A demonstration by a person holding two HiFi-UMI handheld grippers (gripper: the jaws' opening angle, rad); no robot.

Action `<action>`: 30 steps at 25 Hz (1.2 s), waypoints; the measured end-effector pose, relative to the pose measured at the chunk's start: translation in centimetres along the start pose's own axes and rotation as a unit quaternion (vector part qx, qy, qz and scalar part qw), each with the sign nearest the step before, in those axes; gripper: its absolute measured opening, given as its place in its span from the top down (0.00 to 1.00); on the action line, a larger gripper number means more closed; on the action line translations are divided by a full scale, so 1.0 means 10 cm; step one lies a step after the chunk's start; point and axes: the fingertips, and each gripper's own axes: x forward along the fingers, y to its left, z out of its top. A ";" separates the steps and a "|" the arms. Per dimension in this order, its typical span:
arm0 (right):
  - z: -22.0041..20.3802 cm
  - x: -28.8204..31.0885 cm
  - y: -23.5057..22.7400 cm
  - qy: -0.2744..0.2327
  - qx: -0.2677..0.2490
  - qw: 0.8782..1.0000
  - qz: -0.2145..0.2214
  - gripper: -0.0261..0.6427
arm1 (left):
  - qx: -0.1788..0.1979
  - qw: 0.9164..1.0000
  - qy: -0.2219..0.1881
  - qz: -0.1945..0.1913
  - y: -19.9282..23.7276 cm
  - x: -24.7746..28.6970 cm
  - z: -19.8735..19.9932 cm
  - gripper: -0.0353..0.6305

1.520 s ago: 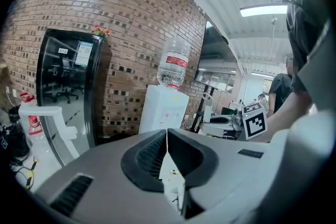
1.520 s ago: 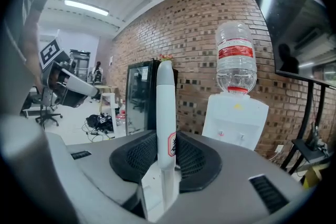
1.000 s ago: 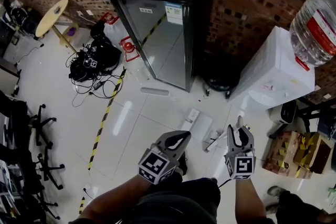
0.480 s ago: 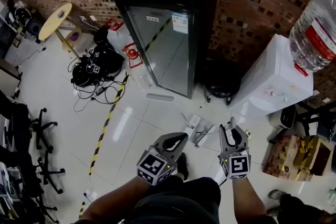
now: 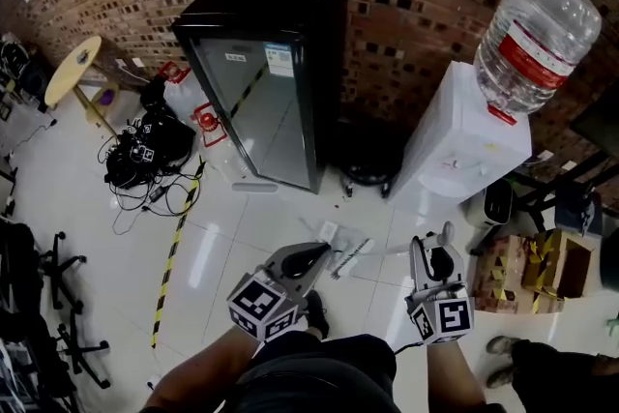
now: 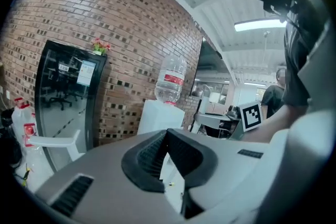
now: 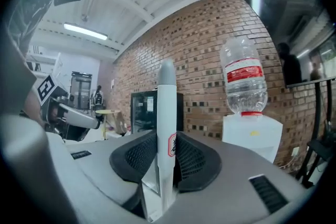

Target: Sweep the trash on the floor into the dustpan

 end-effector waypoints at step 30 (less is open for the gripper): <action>1.80 -3.87 -1.95 -0.038 -0.012 0.997 -0.068 0.78 | 0.060 0.996 -0.058 -0.011 -3.44 0.66 1.24 0.93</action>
